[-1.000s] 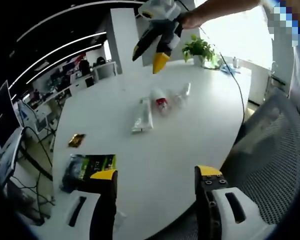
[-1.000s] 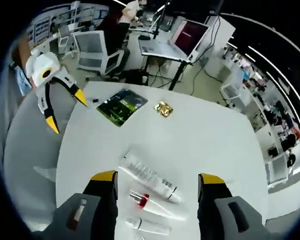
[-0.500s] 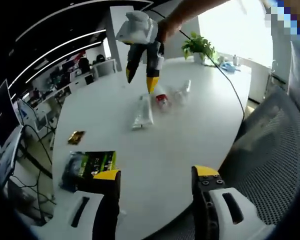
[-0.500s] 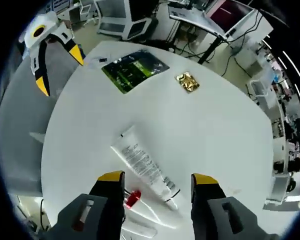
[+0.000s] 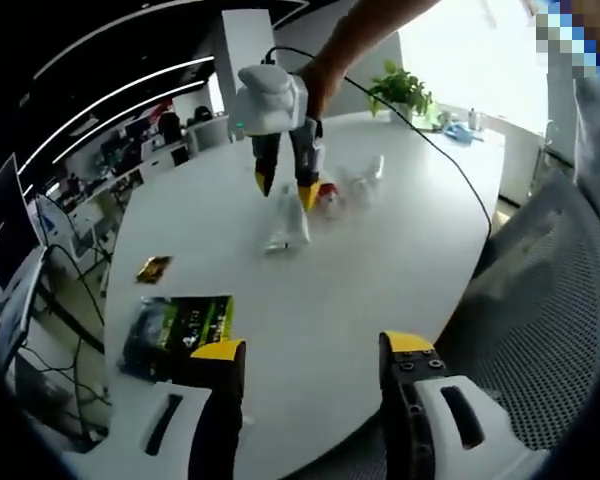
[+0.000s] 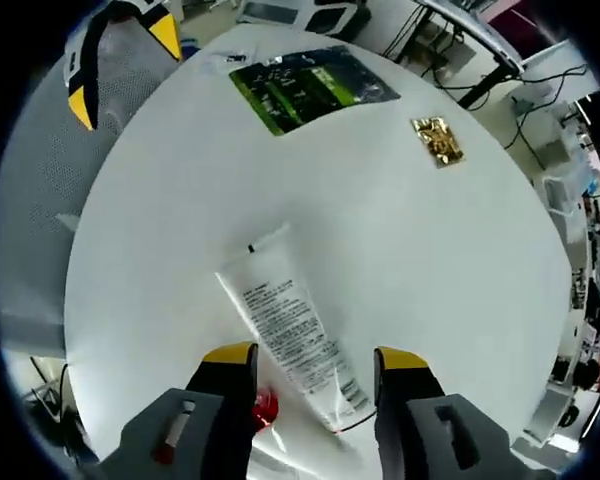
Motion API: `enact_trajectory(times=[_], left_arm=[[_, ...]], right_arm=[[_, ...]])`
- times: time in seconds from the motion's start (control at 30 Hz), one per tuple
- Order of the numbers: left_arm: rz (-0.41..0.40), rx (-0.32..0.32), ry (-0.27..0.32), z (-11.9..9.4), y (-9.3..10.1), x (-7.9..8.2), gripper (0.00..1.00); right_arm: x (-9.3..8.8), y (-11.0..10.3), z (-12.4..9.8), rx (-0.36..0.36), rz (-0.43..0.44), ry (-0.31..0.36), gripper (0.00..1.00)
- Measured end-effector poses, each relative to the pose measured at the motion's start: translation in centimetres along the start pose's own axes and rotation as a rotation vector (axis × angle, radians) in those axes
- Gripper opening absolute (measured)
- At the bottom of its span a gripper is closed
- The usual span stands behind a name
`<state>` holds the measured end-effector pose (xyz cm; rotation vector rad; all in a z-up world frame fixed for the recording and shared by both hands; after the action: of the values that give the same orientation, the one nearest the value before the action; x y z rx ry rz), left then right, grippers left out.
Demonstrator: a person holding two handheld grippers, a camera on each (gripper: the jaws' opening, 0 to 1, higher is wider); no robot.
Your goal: Arrange the skincare products in the storage area until every visible bottle or jar stands upright without overlapping.
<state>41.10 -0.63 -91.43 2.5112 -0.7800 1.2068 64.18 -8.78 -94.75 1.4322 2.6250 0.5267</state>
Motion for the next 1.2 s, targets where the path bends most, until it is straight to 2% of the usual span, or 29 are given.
enact_trajectory(times=[0.17, 0.3, 0.4, 0.43, 0.6, 0.7, 0.8, 1.0, 1.2], left_arm=[[0.005, -0.001, 0.000, 0.0, 0.0, 0.0, 0.56], [0.007, 0.000, -0.008, 0.0, 0.0, -0.1, 0.55], [0.010, -0.003, -0.013, 0.1, 0.0, -0.2, 0.55], [0.013, -0.002, -0.015, 0.1, 0.0, -0.2, 0.55], [0.015, -0.001, -0.021, 0.1, 0.0, -0.4, 0.54], [0.017, 0.000, -0.029, 0.1, 0.0, -0.5, 0.53], [0.016, -0.001, -0.034, 0.2, 0.0, -0.6, 0.53], [0.012, -0.010, -0.038, 0.3, 0.1, -0.6, 0.55], [0.015, -0.001, -0.037, 0.2, -0.1, -0.6, 0.54]], right_arm=[[-0.8, -0.5, 1.2, 0.042, -0.037, -0.044, 0.44], [-1.3, -0.6, 1.7, 0.052, -0.061, -0.060, 0.38], [-1.1, -1.0, 1.9, 0.055, -0.115, -0.052, 0.36], [-1.0, -1.3, 1.8, 0.081, -0.147, -0.053, 0.34], [-0.9, -1.1, 1.9, 0.098, -0.171, -0.058, 0.35], [-0.8, -1.2, 2.0, 0.134, -0.215, -0.026, 0.34], [-0.9, -1.2, 2.0, 0.130, -0.182, -0.060, 0.32], [-1.0, -1.5, 1.6, 0.111, -0.250, -0.012, 0.23], [-0.9, -1.8, 1.3, 0.082, -0.257, -0.007, 0.17]])
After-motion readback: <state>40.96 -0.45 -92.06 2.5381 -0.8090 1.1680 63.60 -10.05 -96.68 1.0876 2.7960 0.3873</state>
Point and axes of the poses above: the point that each gripper's makers call its tool centre point, and the gripper's own axes: z roughly forward along the fingers, y roughly to its right, x roughly out of its top, the point moved 3 cm from there along -z, roughly backward along the fingers, and after that the axes turned 11 degrees about -x, right-handed, at the moved point
